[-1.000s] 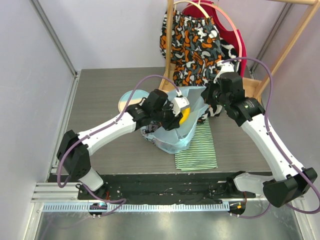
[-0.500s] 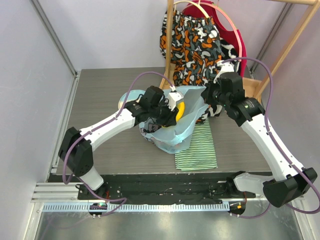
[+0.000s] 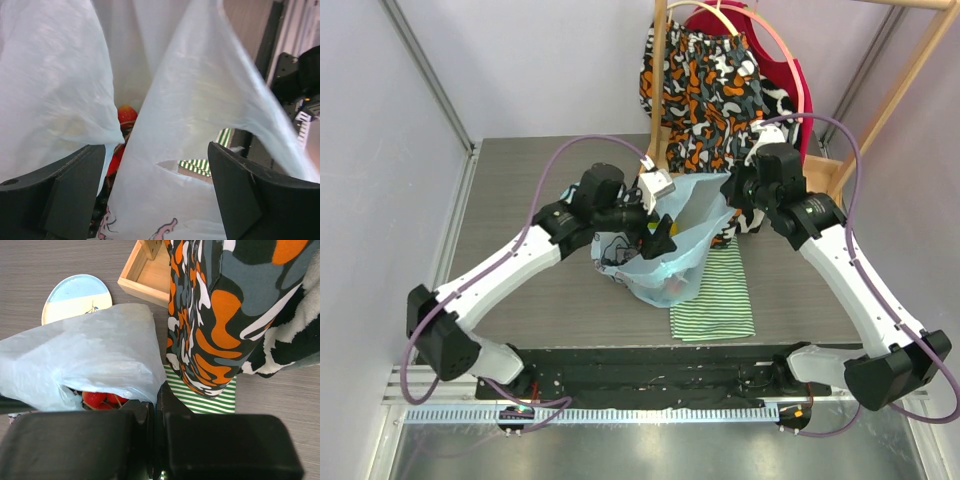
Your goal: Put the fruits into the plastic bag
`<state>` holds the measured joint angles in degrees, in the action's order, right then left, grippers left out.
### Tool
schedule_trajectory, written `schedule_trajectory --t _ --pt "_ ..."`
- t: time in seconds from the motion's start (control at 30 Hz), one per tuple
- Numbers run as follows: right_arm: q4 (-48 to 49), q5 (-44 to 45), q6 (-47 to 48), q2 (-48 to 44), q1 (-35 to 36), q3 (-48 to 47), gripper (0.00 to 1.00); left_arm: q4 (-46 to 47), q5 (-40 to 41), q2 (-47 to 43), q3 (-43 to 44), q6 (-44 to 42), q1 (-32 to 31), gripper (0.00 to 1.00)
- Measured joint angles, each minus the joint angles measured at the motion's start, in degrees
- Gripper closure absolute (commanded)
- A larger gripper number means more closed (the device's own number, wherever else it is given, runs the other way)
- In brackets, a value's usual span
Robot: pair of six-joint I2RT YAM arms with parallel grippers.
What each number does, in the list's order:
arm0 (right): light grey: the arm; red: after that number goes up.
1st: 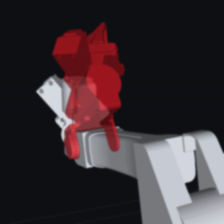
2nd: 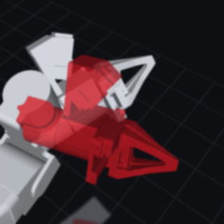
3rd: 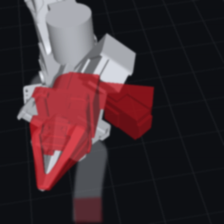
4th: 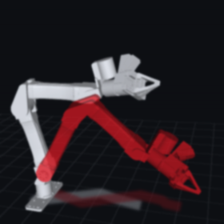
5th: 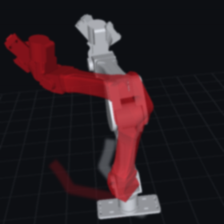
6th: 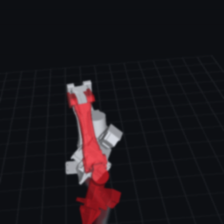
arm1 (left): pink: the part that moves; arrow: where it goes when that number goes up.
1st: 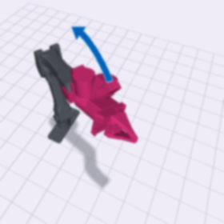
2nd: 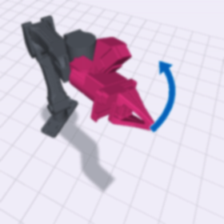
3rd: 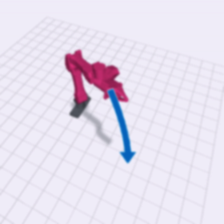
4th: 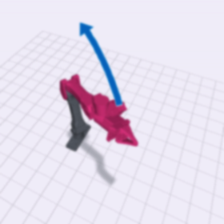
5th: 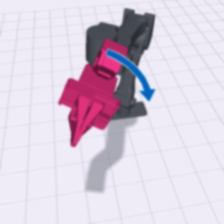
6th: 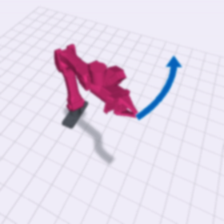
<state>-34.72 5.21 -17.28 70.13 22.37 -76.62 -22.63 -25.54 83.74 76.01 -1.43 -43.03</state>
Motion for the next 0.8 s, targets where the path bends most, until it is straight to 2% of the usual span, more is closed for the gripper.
schedule_trajectory --t 0.2,0.3,0.4,0.67,0.77,0.8 --pt "0.0 0.0 0.0 0.5 0.0 -0.1 0.99 -3.1 -0.5 -7.1 1.9 -1.0 0.0 0.09" --pt "0.3 -0.2 -0.1 0.8 0.0 -0.1 0.99 -2.5 3.9 -10.6 0.3 -1.8 0.0 0.09" --pt "0.4 -0.4 -0.3 0.8 0.0 -0.1 0.99 -1.9 11.6 -13.4 -2.3 -2.6 0.0 0.07" --pt "0.5 -0.7 -0.7 0.8 0.0 -0.1 0.99 -0.9 25.4 -10.2 -3.8 -6.0 0.0 0.07" --pt "0.7 -0.9 -0.7 0.8 0.0 -0.1 0.99 0.3 28.5 -7.5 -3.8 -6.7 0.0 0.08" --pt "0.7 -0.9 -0.7 0.8 0.0 -0.1 0.99 0.7 29.0 -6.7 -3.8 -6.8 0.0 0.12"
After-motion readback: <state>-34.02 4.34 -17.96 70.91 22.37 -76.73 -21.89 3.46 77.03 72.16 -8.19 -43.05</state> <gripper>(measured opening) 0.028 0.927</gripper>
